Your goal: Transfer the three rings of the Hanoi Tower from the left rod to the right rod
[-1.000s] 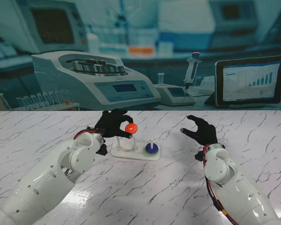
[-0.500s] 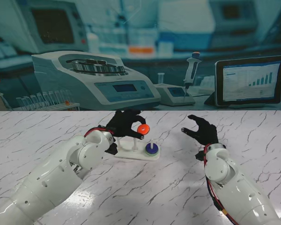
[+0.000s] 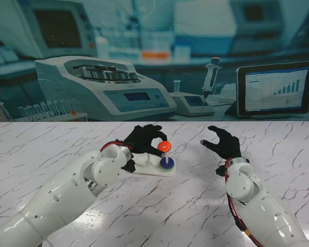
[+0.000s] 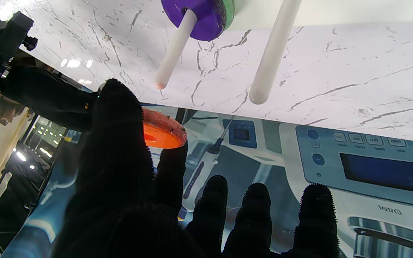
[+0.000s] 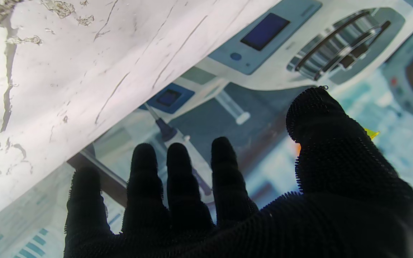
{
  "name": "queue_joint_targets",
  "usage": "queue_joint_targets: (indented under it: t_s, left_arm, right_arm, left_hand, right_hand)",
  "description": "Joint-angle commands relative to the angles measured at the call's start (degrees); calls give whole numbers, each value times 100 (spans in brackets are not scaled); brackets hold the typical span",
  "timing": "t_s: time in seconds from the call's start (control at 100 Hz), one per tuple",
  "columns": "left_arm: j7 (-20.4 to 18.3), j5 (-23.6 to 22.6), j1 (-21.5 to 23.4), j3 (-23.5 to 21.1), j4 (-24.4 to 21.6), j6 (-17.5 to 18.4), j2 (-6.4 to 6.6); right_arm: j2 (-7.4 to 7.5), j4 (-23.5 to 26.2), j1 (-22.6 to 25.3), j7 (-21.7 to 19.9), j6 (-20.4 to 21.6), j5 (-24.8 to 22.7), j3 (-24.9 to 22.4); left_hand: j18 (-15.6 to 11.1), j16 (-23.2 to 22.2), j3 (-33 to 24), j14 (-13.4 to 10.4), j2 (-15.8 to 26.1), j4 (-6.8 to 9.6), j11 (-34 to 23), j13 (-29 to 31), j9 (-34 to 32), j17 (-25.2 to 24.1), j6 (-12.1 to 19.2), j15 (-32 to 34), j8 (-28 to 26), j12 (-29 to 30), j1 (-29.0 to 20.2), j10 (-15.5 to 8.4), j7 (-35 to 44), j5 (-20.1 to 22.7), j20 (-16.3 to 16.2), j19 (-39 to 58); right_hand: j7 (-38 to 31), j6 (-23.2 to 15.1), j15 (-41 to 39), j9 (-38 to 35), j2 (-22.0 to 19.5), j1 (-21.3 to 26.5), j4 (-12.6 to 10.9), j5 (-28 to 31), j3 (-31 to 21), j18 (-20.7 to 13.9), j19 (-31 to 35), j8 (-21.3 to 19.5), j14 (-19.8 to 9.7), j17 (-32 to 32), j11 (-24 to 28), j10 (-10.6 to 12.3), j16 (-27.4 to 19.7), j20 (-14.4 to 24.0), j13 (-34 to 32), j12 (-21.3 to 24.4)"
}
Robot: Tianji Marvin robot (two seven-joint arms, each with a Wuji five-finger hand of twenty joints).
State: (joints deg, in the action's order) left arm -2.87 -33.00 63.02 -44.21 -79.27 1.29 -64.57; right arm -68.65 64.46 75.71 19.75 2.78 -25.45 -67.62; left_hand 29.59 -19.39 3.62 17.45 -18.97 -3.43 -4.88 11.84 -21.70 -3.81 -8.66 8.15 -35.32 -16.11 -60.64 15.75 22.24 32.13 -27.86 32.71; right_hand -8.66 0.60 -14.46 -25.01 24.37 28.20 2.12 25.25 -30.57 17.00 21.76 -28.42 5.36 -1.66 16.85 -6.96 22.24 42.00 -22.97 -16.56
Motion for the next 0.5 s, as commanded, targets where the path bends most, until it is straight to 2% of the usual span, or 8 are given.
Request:
queue_joint_targets:
  t_s: [0.0, 0.49]
  left_arm:
    - [-37, 51, -54, 44, 66, 170, -71]
    - [-112, 110, -221, 303, 283, 170, -94]
  right_arm:
    - [-43, 15, 44, 29, 18, 2, 14]
    - [-45, 6, 59, 53, 15, -6, -9]
  left_hand:
    - [140, -36, -240, -25, 216, -10, 28, 38, -44, -9, 387, -47, -133, -41, -385, -114, 622, 469, -62, 184]
    - [147, -40, -243, -24, 208, -7, 26, 27, -36, -12, 389, -44, -125, -46, -393, -114, 656, 458, -69, 195]
  right_hand:
    - [-81, -22, 127, -46, -29, 48, -146, 86, 57, -44, 13, 59, 23, 86, -9, -23, 5, 55, 7, 40]
    - [-59, -74, 74, -54, -79, 39, -143, 88, 72, -91, 35, 71, -72, 39, 1, 64, 34, 61, -31, 22]
